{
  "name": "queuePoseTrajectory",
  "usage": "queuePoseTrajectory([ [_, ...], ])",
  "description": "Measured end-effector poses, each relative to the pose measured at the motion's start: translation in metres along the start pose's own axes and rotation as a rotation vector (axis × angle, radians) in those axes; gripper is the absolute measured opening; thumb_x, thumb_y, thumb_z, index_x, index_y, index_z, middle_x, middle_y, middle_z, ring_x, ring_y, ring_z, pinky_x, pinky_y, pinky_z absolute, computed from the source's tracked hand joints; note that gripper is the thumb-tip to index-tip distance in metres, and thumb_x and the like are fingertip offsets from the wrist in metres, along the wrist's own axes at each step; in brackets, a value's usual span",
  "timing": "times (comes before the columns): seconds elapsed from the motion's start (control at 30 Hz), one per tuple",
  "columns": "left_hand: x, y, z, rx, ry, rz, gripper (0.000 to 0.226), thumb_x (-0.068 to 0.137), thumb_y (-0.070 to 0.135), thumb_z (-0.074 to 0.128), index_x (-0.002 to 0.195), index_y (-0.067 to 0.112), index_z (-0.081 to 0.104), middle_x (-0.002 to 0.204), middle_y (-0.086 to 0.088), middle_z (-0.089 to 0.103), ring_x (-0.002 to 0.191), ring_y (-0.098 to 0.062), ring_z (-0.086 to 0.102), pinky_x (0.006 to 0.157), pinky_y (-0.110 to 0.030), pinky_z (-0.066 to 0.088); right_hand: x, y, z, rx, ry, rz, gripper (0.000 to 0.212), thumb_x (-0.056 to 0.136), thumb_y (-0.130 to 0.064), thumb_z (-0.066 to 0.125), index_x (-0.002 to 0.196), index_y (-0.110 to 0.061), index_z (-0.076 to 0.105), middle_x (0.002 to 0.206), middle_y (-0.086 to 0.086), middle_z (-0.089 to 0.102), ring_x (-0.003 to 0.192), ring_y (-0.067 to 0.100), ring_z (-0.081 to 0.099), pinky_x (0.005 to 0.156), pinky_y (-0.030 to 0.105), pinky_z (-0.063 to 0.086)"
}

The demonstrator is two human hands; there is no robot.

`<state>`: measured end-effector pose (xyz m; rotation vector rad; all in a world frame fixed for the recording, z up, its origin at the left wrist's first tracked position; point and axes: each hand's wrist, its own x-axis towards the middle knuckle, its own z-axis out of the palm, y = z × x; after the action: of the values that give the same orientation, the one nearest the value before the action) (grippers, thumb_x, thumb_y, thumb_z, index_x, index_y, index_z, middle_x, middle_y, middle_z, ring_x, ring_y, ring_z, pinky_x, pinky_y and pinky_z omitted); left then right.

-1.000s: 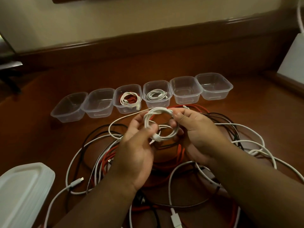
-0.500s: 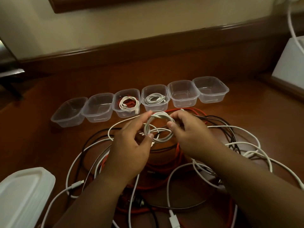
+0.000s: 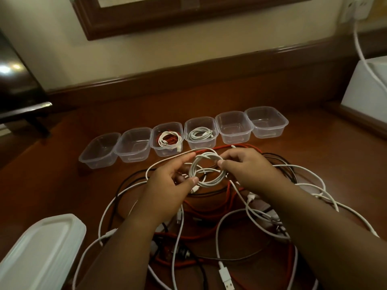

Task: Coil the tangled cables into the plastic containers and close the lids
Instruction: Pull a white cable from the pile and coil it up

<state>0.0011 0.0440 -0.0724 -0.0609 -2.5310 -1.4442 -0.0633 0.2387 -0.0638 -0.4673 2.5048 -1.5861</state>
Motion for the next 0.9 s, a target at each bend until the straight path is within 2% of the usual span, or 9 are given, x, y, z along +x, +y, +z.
queuePoseTrajectory([
  [0.17, 0.006, 0.007, -0.004, 0.006, 0.118, 0.008, 0.042, 0.088, 0.017, 0.072, 0.118, 0.044, 0.064, 0.094, 0.016, 0.069, 0.087, 0.001, 0.065, 0.073, -0.018, 0.053, -0.004, -0.012, -0.004, -0.039, -0.041, 0.009, 0.008, 0.093, -0.026, 0.066, 0.088, -0.024, 0.072, 0.077, -0.002, 0.071, 0.073, 0.010, 0.065, 0.071, 0.030, 0.053],
  [0.3, 0.018, 0.014, -0.019, -0.096, 0.113, -0.049, 0.031, 0.091, 0.022, 0.069, 0.118, 0.036, 0.065, 0.097, 0.011, 0.071, 0.092, -0.002, 0.067, 0.080, -0.023, 0.051, 0.006, -0.029, -0.023, -0.052, -0.033, 0.025, 0.008, 0.094, -0.023, 0.065, 0.090, -0.020, 0.070, 0.083, 0.003, 0.072, 0.078, 0.017, 0.068, 0.075, 0.035, 0.057],
  [0.47, 0.052, -0.017, -0.039, 0.375, 0.167, -0.070, 0.026, 0.092, 0.030, 0.067, 0.118, 0.030, 0.064, 0.110, 0.008, 0.062, 0.096, -0.006, 0.059, 0.071, -0.018, 0.047, 0.047, -0.037, -0.033, 0.021, -0.007, 0.097, 0.009, 0.094, -0.016, 0.064, 0.092, -0.009, 0.070, 0.084, 0.012, 0.072, 0.079, 0.023, 0.071, 0.080, 0.039, 0.061],
  [0.53, 0.066, -0.037, -0.051, 0.647, 0.141, -0.160, 0.043, 0.091, 0.038, 0.066, 0.131, 0.030, 0.056, 0.130, 0.003, 0.055, 0.113, -0.014, 0.054, 0.085, -0.030, 0.051, 0.065, -0.038, -0.026, 0.018, -0.038, 0.135, 0.012, 0.094, -0.018, 0.065, 0.090, -0.008, 0.071, 0.084, 0.015, 0.073, 0.081, 0.026, 0.071, 0.083, 0.043, 0.058],
  [0.63, 0.077, -0.056, -0.069, 0.982, 0.071, -0.262, 0.064, 0.088, 0.052, 0.061, 0.145, 0.034, 0.040, 0.151, 0.000, 0.040, 0.135, -0.025, 0.041, 0.106, -0.046, 0.042, 0.091, -0.046, -0.003, -0.037, -0.056, 0.172, 0.015, 0.095, -0.022, 0.064, 0.090, -0.009, 0.071, 0.090, 0.015, 0.073, 0.084, 0.026, 0.070, 0.081, 0.040, 0.057],
  [0.73, 0.079, -0.067, -0.080, 0.979, 0.058, -0.290, 0.066, 0.088, 0.054, 0.059, 0.146, 0.032, 0.038, 0.151, 0.000, 0.040, 0.137, -0.025, 0.040, 0.108, -0.046, 0.039, 0.122, -0.063, 0.031, -0.103, -0.060, 0.165, 0.019, 0.097, -0.023, 0.060, 0.101, -0.007, 0.069, 0.097, 0.013, 0.070, 0.087, 0.024, 0.066, 0.078, 0.040, 0.057],
  [0.77, 0.079, -0.070, -0.082, 0.979, 0.063, -0.278, 0.064, 0.089, 0.054, 0.059, 0.145, 0.031, 0.040, 0.150, 0.000, 0.042, 0.136, -0.024, 0.040, 0.108, -0.045, 0.039, 0.134, -0.068, 0.043, -0.088, -0.048, 0.167, 0.020, 0.097, -0.023, 0.060, 0.104, -0.006, 0.068, 0.095, 0.011, 0.068, 0.083, 0.021, 0.064, 0.072, 0.036, 0.056],
  [0.83, 0.081, -0.071, -0.084, 0.980, 0.075, -0.251, 0.062, 0.089, 0.054, 0.059, 0.143, 0.029, 0.042, 0.145, -0.001, 0.045, 0.133, -0.024, 0.043, 0.106, -0.042, 0.039, 0.155, -0.079, 0.067, -0.038, -0.042, 0.174, 0.017, 0.095, -0.020, 0.062, 0.103, -0.005, 0.067, 0.088, 0.008, 0.065, 0.076, 0.018, 0.059, 0.061, 0.029, 0.047],
  [0.9, 0.082, -0.070, -0.084, 0.937, 0.081, -0.251, 0.062, 0.089, 0.053, 0.059, 0.143, 0.027, 0.043, 0.141, -0.002, 0.046, 0.130, -0.026, 0.044, 0.103, -0.040, 0.041, 0.176, -0.089, 0.093, -0.077, -0.052, 0.172, 0.016, 0.093, -0.021, 0.065, 0.094, -0.005, 0.067, 0.085, 0.008, 0.065, 0.075, 0.020, 0.061, 0.063, 0.031, 0.048],
])
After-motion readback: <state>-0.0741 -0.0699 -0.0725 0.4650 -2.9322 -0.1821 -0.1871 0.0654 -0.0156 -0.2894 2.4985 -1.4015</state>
